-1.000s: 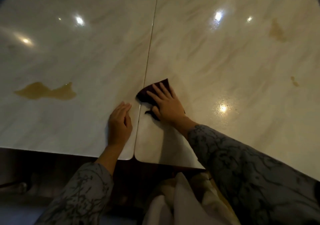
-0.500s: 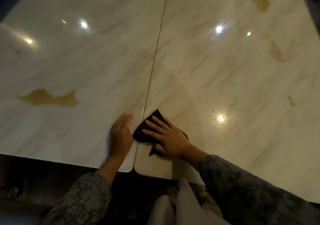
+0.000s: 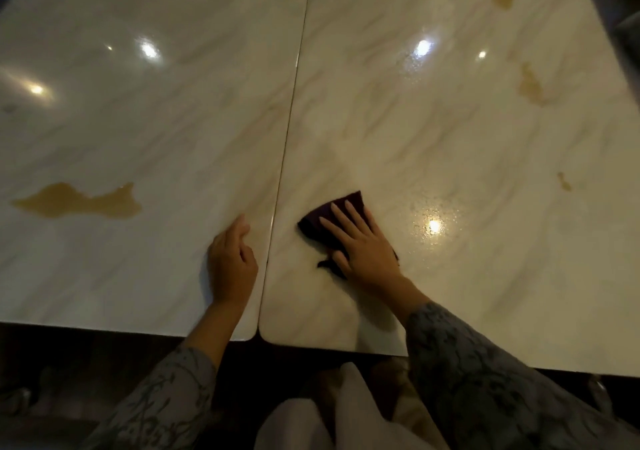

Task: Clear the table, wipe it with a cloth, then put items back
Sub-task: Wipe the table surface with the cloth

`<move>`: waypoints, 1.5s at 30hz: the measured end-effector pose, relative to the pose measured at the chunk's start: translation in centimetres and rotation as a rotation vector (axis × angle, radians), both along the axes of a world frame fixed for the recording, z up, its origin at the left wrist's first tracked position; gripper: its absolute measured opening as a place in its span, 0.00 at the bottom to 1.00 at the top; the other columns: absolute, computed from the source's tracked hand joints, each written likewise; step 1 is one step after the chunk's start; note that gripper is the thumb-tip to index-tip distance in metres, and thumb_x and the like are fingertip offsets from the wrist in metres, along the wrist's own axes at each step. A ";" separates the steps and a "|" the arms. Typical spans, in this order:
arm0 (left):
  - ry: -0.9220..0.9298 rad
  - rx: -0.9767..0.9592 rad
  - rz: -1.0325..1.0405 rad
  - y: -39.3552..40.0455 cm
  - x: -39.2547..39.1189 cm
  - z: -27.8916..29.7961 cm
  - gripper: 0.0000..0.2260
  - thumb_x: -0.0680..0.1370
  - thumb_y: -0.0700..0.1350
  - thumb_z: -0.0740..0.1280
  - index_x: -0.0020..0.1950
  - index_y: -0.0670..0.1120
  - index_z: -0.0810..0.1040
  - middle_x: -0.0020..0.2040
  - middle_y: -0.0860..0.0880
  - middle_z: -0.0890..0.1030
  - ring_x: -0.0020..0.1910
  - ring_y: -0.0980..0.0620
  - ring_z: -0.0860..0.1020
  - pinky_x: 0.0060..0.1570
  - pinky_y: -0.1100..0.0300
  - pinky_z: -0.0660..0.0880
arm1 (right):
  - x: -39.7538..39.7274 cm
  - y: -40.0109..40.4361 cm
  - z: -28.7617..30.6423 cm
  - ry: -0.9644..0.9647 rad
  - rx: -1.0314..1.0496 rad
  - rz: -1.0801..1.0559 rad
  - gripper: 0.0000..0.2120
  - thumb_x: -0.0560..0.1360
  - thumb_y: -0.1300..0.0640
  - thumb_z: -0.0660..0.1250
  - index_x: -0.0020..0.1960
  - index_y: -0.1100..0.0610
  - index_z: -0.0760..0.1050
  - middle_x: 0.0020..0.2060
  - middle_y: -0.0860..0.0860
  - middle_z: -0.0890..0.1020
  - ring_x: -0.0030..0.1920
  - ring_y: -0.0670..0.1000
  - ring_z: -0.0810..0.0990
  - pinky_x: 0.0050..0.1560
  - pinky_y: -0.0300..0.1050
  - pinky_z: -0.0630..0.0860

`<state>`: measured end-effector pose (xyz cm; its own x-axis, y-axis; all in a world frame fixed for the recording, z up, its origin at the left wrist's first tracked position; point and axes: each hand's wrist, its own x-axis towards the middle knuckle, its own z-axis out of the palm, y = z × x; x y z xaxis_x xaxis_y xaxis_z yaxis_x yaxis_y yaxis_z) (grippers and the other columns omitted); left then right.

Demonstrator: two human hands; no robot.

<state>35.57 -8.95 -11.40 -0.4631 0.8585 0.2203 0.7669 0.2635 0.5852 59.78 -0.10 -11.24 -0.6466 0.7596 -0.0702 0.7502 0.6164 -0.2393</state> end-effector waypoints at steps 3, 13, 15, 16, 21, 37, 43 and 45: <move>-0.049 -0.038 0.151 3.1 1.8 0.6 0.28 0.74 0.35 0.66 0.74 0.42 0.65 0.57 0.44 0.81 0.56 0.40 0.74 0.58 0.48 0.68 | 5.5 1.3 0.1 0.022 0.009 -0.169 0.30 0.75 0.45 0.53 0.77 0.49 0.59 0.77 0.52 0.59 0.78 0.57 0.53 0.77 0.56 0.45; 0.185 -0.141 -0.199 11.7 3.8 -1.2 0.23 0.78 0.46 0.55 0.73 0.42 0.67 0.69 0.38 0.73 0.73 0.39 0.65 0.72 0.38 0.57 | 11.6 1.5 0.4 -0.063 0.018 -0.764 0.33 0.75 0.44 0.46 0.78 0.51 0.58 0.77 0.56 0.58 0.78 0.58 0.51 0.77 0.58 0.44; 0.175 -0.123 -0.223 12.2 3.6 -1.8 0.23 0.80 0.48 0.52 0.73 0.41 0.67 0.69 0.39 0.72 0.72 0.39 0.66 0.71 0.38 0.59 | 9.5 0.0 0.4 -0.070 0.015 -0.828 0.33 0.75 0.44 0.46 0.78 0.53 0.58 0.77 0.58 0.57 0.78 0.60 0.51 0.77 0.60 0.44; 0.175 -0.109 -0.217 12.2 3.7 -1.9 0.23 0.81 0.48 0.52 0.74 0.41 0.66 0.69 0.39 0.72 0.72 0.39 0.66 0.72 0.39 0.59 | 8.3 -0.5 0.5 -0.068 0.013 -0.849 0.33 0.75 0.43 0.46 0.78 0.53 0.57 0.77 0.58 0.57 0.78 0.60 0.50 0.76 0.61 0.44; 0.082 -0.076 -0.162 12.1 4.0 -1.3 0.26 0.82 0.46 0.52 0.78 0.37 0.55 0.72 0.36 0.68 0.72 0.40 0.66 0.74 0.44 0.58 | 1.7 0.0 0.3 -0.045 0.014 -0.628 0.32 0.76 0.44 0.51 0.79 0.52 0.55 0.78 0.57 0.54 0.78 0.61 0.46 0.76 0.61 0.42; 0.056 -0.202 -0.104 12.7 3.8 -1.0 0.30 0.81 0.59 0.49 0.78 0.44 0.57 0.77 0.45 0.61 0.77 0.48 0.57 0.74 0.50 0.60 | -11.0 18.5 0.8 -0.053 -0.037 -0.026 0.29 0.80 0.44 0.52 0.79 0.46 0.52 0.79 0.51 0.51 0.79 0.55 0.44 0.77 0.57 0.38; 0.130 -0.188 -0.173 13.0 3.7 -1.7 0.27 0.81 0.57 0.55 0.74 0.42 0.67 0.75 0.44 0.66 0.77 0.44 0.58 0.73 0.47 0.59 | -2.2 18.3 0.9 -0.013 -0.027 -0.285 0.32 0.74 0.44 0.49 0.77 0.49 0.60 0.77 0.53 0.59 0.78 0.56 0.52 0.77 0.56 0.44; 0.137 -0.157 -0.176 13.0 3.7 -1.7 0.27 0.80 0.57 0.57 0.73 0.40 0.69 0.74 0.43 0.67 0.76 0.43 0.59 0.74 0.49 0.57 | 3.2 17.6 0.8 -0.011 -0.027 -0.381 0.33 0.72 0.45 0.49 0.77 0.49 0.62 0.77 0.54 0.61 0.78 0.56 0.54 0.77 0.56 0.46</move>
<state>39.29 4.07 -13.14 -0.2785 0.9519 0.1279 0.8780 0.1984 0.4356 62.98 17.54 -10.44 -0.3171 0.9432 -0.0992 0.9271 0.2862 -0.2420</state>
